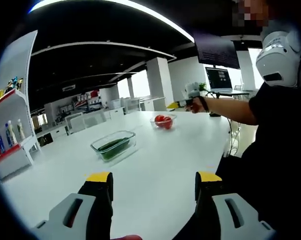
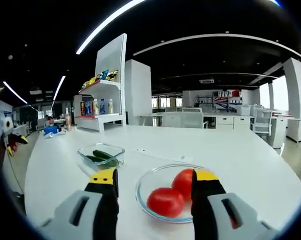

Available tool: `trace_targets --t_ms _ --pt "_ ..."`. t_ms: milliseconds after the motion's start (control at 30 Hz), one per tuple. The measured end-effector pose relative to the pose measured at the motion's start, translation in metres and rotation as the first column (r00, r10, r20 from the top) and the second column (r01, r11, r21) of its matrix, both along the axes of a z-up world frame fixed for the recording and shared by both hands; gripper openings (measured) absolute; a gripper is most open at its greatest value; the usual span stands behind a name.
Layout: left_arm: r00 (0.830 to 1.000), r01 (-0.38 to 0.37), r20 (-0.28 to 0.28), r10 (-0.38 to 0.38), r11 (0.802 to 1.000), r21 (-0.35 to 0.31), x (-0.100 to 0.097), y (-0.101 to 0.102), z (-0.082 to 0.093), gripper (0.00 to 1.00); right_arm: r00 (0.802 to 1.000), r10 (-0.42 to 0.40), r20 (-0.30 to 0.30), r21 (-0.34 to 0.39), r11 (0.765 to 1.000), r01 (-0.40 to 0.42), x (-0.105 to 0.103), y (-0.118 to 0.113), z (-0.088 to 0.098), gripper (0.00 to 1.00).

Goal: Sort the scattered tomatoes and cucumbers on the table and place them into their respective storage containers

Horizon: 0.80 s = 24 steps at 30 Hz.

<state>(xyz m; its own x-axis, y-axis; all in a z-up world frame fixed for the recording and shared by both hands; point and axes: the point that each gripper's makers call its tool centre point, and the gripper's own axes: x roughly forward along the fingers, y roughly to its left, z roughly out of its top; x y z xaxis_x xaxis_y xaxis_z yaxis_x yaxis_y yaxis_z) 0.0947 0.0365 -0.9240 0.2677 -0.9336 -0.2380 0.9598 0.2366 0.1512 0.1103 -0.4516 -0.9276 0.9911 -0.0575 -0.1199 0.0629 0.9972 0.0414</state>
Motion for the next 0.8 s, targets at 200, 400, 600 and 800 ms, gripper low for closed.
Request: trace_targets --t_ms 200,400,600,800 --pt "0.998 -0.049 -0.034 0.048 0.999 -0.021 0.007 0.004 0.003 0.71 1.0 0.016 -0.001 -0.004 1.0 -0.016 -0.009 0.005 0.0 0.56" --pt "0.999 -0.019 -0.034 0.018 0.999 -0.034 -0.004 0.001 0.006 0.74 1.0 0.029 0.001 -0.012 1.0 -0.028 -0.015 0.01 0.003 0.56" --pt "0.999 -0.012 -0.048 0.009 0.998 -0.054 -0.008 0.002 0.011 0.74 0.999 0.04 0.016 -0.02 0.999 -0.04 -0.024 0.018 0.009 0.56" --pt "0.998 -0.026 -0.055 0.022 0.997 -0.07 -0.009 0.003 0.014 0.72 0.998 0.053 0.041 -0.031 0.998 -0.051 -0.043 0.033 0.02 0.56"
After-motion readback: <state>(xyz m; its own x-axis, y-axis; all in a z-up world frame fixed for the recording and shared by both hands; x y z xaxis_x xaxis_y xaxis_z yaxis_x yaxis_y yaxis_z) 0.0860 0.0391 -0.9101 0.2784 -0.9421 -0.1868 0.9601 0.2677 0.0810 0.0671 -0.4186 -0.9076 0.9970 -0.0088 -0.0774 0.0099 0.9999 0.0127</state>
